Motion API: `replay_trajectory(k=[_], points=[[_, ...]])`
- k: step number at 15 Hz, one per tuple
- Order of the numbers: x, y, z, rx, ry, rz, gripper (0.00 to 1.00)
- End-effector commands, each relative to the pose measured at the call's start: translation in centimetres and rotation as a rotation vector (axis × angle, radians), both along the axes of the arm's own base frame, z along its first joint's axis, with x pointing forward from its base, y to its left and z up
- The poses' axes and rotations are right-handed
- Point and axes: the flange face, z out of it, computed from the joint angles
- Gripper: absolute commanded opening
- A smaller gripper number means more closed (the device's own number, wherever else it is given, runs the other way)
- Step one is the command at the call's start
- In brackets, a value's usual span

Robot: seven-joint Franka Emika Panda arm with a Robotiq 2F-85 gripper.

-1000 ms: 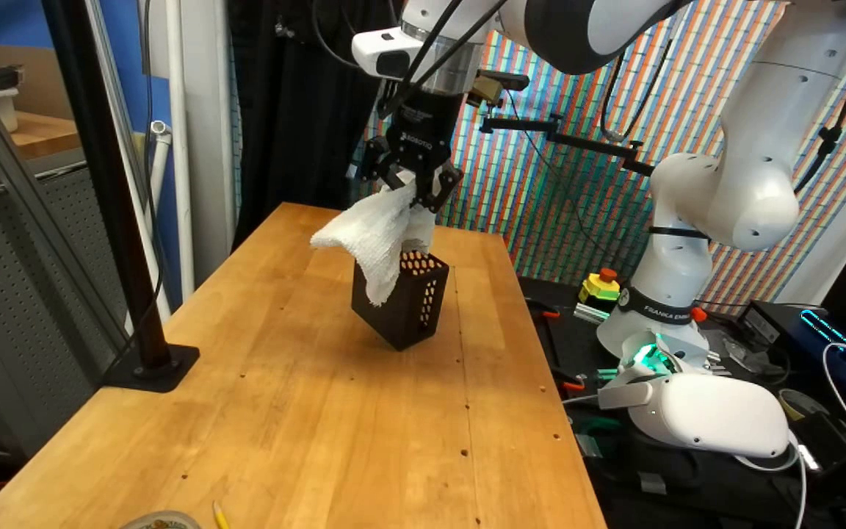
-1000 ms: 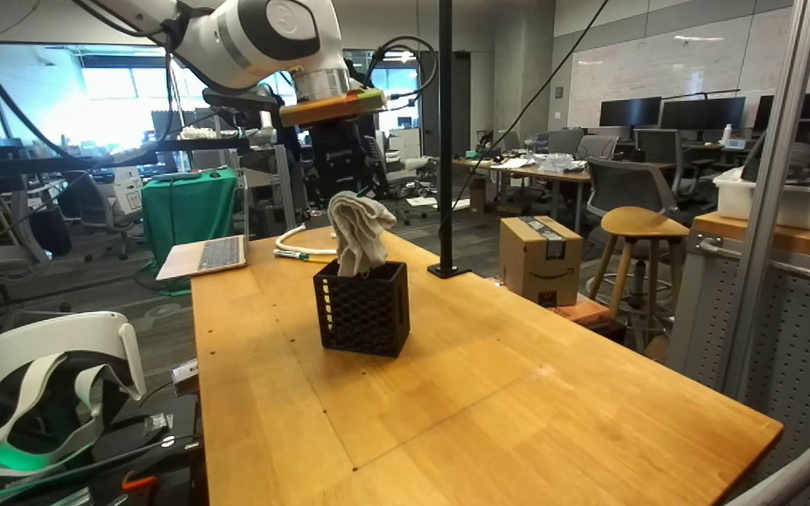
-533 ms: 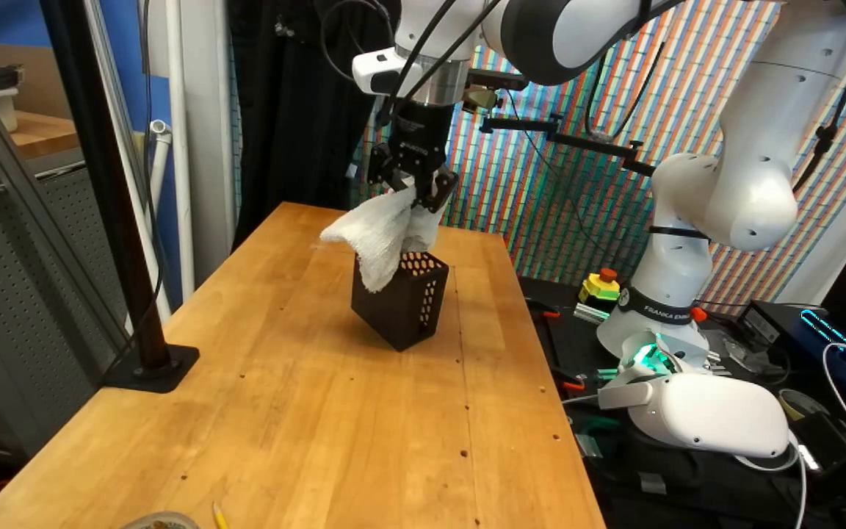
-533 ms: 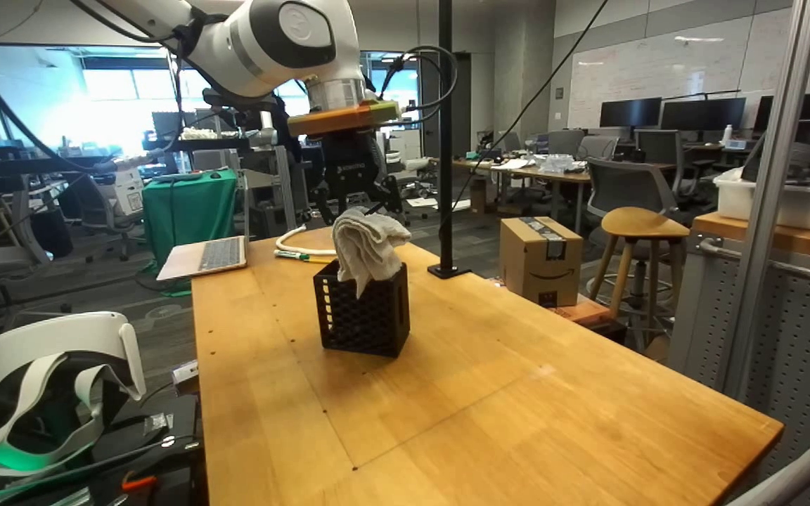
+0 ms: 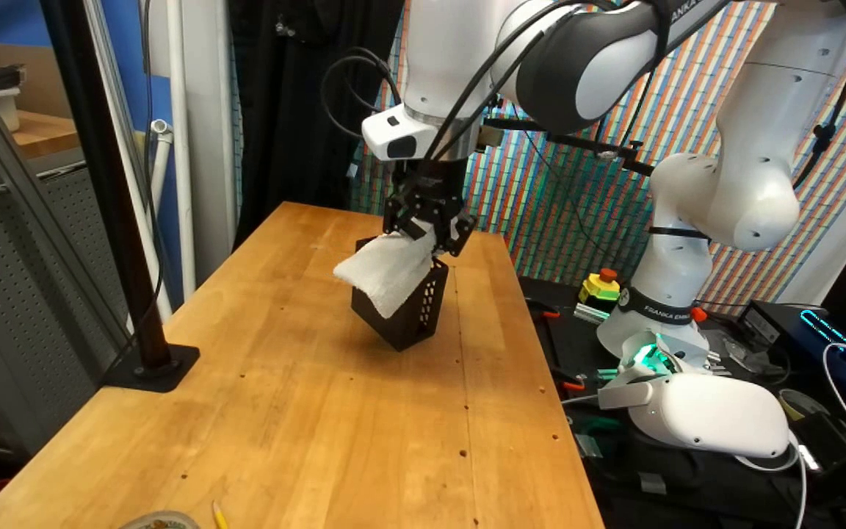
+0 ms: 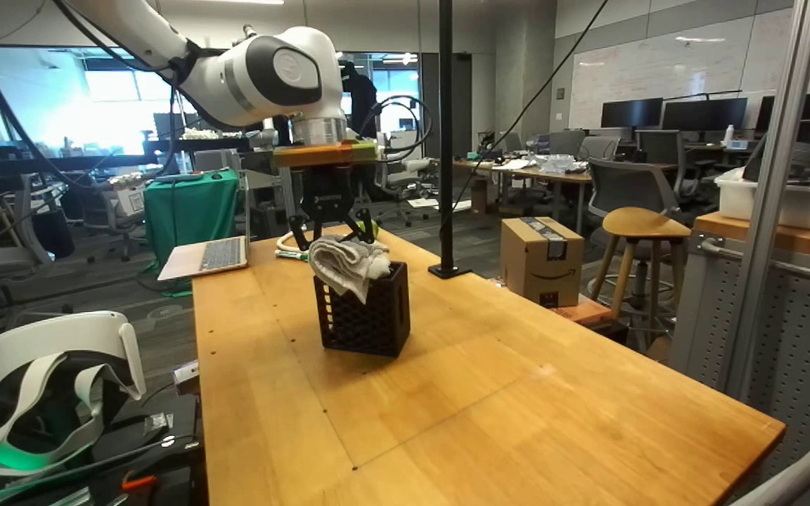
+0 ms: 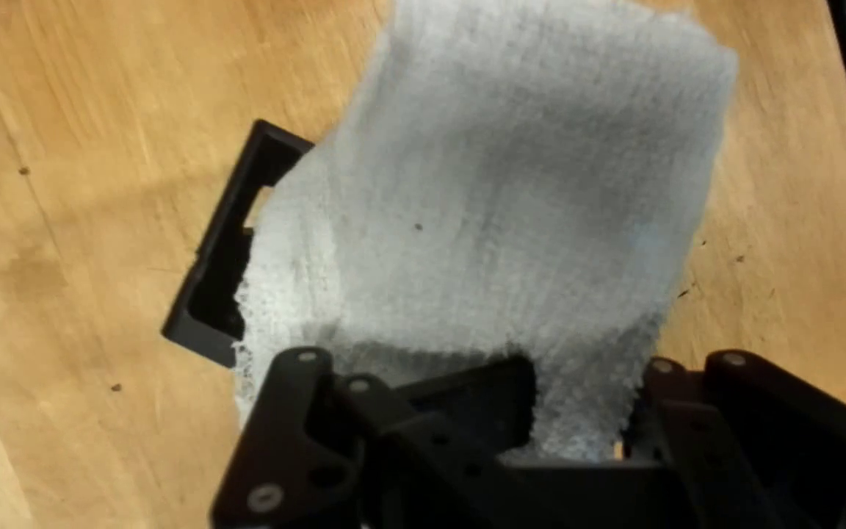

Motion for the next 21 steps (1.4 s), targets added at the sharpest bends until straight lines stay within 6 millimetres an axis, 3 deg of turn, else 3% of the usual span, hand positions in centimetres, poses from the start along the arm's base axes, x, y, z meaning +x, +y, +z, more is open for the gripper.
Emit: replay_trajectory(k=[1,5,13,21], points=[[-0.8,1.5,-0.9,-0.01,0.034,0.044,0.04],[-0.3,1.1,-1.1,-0.019,0.04,0.031,0.03],[0.9,0.1,1.1,0.012,-0.003,-0.011,0.03],[1.9,-1.6,-0.7,-0.01,0.019,-0.067,0.04]])
